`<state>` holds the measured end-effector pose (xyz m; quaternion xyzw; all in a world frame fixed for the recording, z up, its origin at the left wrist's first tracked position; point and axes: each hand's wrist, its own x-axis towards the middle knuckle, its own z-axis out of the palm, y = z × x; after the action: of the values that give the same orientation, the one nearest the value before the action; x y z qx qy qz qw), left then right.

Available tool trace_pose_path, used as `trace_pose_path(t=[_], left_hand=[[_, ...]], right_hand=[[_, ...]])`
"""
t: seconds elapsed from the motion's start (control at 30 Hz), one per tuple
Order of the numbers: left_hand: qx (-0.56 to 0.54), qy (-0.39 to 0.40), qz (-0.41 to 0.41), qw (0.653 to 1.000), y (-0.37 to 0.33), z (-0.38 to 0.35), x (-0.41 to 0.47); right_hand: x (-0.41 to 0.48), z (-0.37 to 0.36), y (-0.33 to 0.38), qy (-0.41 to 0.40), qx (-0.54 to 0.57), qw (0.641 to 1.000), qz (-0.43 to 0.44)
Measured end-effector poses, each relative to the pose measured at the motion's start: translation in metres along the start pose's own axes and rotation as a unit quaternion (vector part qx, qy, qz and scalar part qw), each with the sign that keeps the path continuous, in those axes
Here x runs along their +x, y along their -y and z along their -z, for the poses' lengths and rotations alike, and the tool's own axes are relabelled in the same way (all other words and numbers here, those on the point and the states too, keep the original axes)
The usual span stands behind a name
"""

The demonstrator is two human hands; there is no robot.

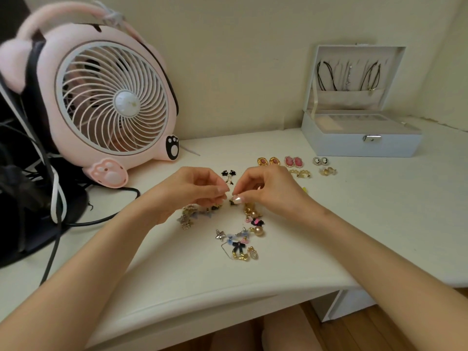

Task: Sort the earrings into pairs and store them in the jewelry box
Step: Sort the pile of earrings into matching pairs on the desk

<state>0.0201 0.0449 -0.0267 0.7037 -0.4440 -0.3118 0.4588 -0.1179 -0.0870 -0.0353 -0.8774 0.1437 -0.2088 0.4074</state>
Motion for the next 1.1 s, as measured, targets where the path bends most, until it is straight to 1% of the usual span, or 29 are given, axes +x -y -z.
trace_pose_path(t=[0.1, 0.2, 0.33, 0.53, 0.57, 0.63, 0.7, 0.77, 0.97, 1.1], left_hand=[[0.077, 0.000, -0.010, 0.997, 0.003, 0.000, 0.001], [0.136, 0.005, -0.026, 0.990, 0.003, -0.001, 0.000], [0.168, 0.024, -0.020, 0.985, 0.000, -0.003, -0.002], [0.214, 0.030, -0.053, 0.975, -0.003, -0.008, -0.005], [0.223, 0.031, -0.058, 0.973, -0.003, -0.008, -0.005], [0.238, 0.032, -0.067, 0.968, -0.003, -0.008, -0.004], [0.236, 0.026, -0.068, 0.969, -0.002, -0.007, -0.003], [0.209, 0.017, -0.059, 0.976, -0.003, -0.005, -0.003], [0.200, -0.011, -0.095, 0.975, -0.005, -0.002, -0.004], [0.194, -0.026, -0.096, 0.976, -0.004, 0.001, -0.002]], right_hand=[[-0.003, -0.004, 0.002, 0.043, -0.006, 0.999, 0.009], [-0.004, -0.009, 0.000, 0.061, -0.029, 0.998, 0.017], [-0.004, -0.011, -0.002, 0.057, -0.051, 0.997, 0.014], [-0.009, 0.001, 0.001, 0.021, -0.047, 0.998, 0.034], [-0.010, 0.004, 0.002, 0.033, -0.048, 0.997, 0.042], [-0.014, 0.010, 0.003, 0.088, -0.057, 0.993, 0.052], [-0.017, 0.013, 0.003, 0.152, -0.071, 0.985, 0.048], [-0.019, 0.012, 0.004, 0.183, -0.089, 0.978, 0.044], [-0.022, 0.007, 0.006, 0.177, -0.111, 0.977, 0.047], [-0.019, 0.007, 0.006, 0.155, -0.110, 0.980, 0.056]])
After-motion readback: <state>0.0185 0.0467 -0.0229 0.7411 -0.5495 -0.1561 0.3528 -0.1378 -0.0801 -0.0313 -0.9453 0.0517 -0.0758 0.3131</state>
